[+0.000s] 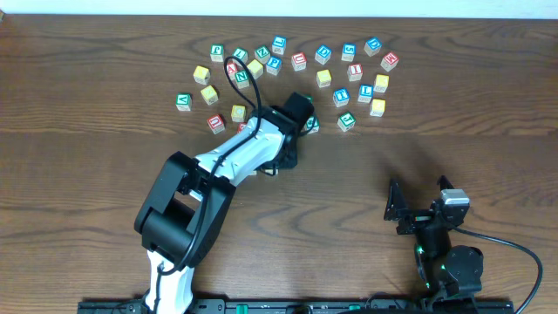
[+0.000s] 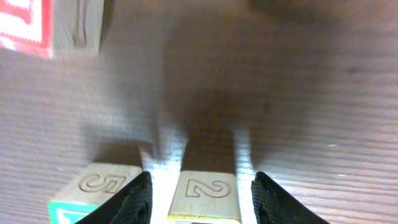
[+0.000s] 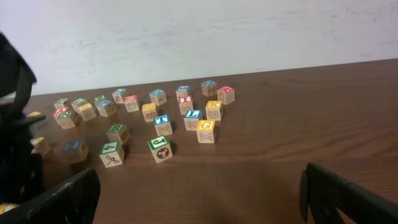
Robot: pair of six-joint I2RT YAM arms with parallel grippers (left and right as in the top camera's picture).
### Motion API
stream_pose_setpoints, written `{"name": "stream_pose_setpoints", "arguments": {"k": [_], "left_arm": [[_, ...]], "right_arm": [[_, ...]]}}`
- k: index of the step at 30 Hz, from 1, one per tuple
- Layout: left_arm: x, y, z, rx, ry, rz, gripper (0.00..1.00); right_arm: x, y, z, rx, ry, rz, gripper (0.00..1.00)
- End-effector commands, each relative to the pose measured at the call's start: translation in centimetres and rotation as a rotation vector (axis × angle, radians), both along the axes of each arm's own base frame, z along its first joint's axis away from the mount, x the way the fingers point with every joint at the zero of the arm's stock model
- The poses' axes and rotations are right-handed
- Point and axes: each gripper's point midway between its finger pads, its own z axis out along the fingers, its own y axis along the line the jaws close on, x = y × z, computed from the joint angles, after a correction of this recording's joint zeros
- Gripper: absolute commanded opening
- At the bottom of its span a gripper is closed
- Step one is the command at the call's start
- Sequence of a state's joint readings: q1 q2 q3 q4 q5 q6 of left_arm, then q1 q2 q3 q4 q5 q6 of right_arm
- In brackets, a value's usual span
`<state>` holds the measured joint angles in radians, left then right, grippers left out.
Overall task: Spell out ROBOT
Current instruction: 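Carry the yellow block and place it right of the R block, then reach the left gripper to the green B block and grasp it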
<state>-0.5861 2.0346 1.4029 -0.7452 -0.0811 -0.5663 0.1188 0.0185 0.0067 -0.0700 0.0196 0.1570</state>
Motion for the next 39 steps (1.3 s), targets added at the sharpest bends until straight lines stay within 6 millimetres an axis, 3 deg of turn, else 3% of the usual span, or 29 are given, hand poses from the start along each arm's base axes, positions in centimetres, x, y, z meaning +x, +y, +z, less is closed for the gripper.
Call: {"name": "stream_pose_setpoints", "arguments": {"k": [1, 11, 14, 19, 26, 35, 39], "left_arm": [[3.6, -0.5, 2.9, -0.024, -0.087, -0.077, 0.51], [10.4, -2.5, 10.5, -0.157, -0.275, -0.197, 0.54], [12.1, -3.1, 11.4, -0.172, -0.311, -0.234, 0.54], [14.2, -4.8, 9.5, -0.153, -0.312, -0.319, 0.55], [15.7, -6.0, 5.0, -0.138, -0.305, -0.359, 0.69], [15.9, -8.6, 4.2, -0.148, -0.346, -0.420, 0.72], [15.6, -8.7, 2.6, -0.123, -0.323, -0.425, 0.72]], "right_arm": [[0.0, -0.3, -0.1, 0.014, 0.002, -0.014, 0.99], [0.0, -0.3, -0.1, 0.014, 0.002, -0.014, 0.99], [0.0, -0.3, -0.1, 0.014, 0.002, -0.014, 0.99], [0.0, -0.3, -0.1, 0.014, 0.002, -0.014, 0.99], [0.0, -0.3, -0.1, 0.014, 0.002, -0.014, 0.99], [0.0, -0.3, -0.1, 0.014, 0.002, -0.014, 0.99], [0.0, -0.3, -0.1, 0.014, 0.002, -0.014, 0.99]]}}
